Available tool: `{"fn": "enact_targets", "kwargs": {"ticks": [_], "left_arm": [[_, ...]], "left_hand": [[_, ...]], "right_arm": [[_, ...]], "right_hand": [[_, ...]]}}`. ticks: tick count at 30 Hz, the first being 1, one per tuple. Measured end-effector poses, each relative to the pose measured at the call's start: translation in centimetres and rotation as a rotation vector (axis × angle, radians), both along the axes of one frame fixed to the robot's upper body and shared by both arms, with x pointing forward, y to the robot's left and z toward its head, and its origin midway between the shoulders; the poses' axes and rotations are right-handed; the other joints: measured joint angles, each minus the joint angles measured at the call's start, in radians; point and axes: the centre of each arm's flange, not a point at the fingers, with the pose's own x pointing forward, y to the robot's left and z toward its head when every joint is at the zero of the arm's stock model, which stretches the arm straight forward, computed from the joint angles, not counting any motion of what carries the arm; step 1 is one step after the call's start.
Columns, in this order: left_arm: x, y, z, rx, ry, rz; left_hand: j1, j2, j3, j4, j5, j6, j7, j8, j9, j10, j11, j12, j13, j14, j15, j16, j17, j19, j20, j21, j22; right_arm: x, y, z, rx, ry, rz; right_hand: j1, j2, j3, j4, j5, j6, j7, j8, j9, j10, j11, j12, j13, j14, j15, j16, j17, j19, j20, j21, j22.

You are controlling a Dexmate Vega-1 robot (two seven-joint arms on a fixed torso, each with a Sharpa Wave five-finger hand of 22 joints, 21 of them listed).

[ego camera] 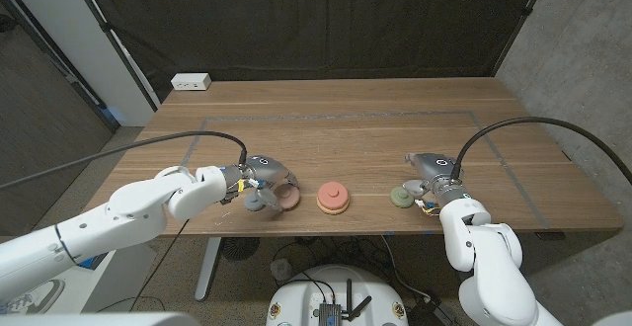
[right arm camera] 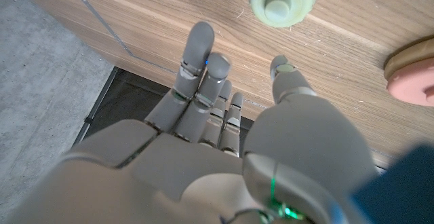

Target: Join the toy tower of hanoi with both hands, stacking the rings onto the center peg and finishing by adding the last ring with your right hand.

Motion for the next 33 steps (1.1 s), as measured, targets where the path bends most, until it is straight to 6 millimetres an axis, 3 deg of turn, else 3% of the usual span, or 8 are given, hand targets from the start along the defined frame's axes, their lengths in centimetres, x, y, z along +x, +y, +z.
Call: {"fn": "enact_targets", "kwargs": {"ticks": [33], "left_arm": [[-1.7, -0.1, 3.9, -0.050, 0.045, -0.038]], "left_hand": [[-0.002, 0.002, 0.000, 0.000, 0.019, 0.031, 0.015, 0.004, 0.000, 0.024, 0.020, 0.011, 0.001, 0.000, 0.000, 0.000, 0.000, 0.000, 0.000, 0.000, 0.000]], "right_arm": [[-0.3, 0.2, 0.5, -0.001, -0.002, -0.014]], "right_hand": [[0.005, 0.005, 0.000, 0.000, 0.008, 0.000, 0.000, -0.006, 0.003, 0.003, 0.004, 0.000, 0.000, 0.008, -0.004, -0.007, -0.002, 0.000, 0.000, 0.000, 0.000]]}}
